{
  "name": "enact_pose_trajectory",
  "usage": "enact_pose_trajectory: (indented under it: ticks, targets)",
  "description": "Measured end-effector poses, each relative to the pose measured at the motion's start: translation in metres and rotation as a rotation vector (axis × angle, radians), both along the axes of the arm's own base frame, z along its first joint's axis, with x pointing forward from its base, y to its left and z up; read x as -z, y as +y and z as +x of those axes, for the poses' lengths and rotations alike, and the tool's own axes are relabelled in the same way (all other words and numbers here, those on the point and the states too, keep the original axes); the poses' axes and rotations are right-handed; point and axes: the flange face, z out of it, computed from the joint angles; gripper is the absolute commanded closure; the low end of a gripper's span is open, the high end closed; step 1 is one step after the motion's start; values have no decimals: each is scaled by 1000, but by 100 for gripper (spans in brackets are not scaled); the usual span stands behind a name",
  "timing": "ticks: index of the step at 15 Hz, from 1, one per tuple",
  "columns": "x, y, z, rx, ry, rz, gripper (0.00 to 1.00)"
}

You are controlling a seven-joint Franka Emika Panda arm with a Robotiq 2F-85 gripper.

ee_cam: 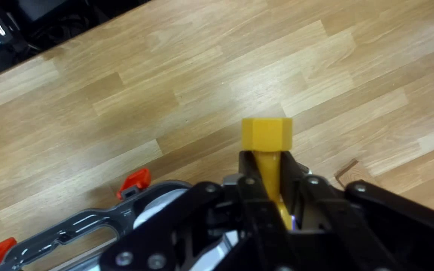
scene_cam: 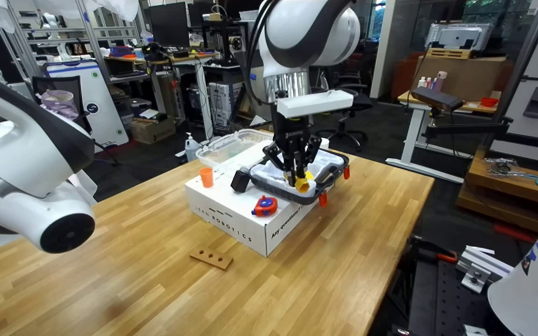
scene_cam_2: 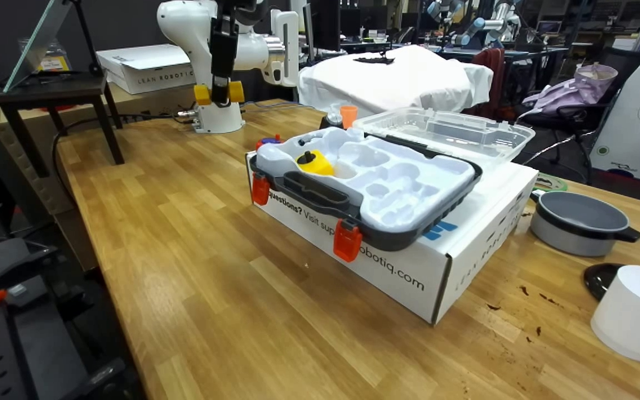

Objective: Pick the object and put it on the right on the table

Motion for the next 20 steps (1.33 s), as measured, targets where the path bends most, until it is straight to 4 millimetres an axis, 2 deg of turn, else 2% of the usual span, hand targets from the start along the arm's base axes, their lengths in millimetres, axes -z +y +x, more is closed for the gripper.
enact_pose_trajectory:
  ticks: [4, 5, 7, 12, 13, 17, 19, 20]
  targets:
    - [2, -8, -15, 154, 24, 46, 95]
    - [2, -10, -18, 204, 27, 70, 81]
    - [2, -15, -21, 280, 25, 111, 81]
    - [1, -16, -22, 306, 25, 120, 81]
    - [1, -16, -22, 306, 25, 120, 95]
    - [3, -16, -20, 305, 26, 122, 95]
    - [-1, -25, -15, 337, -4, 126, 95]
    - [-4, -37, -11, 369, -26, 126, 95]
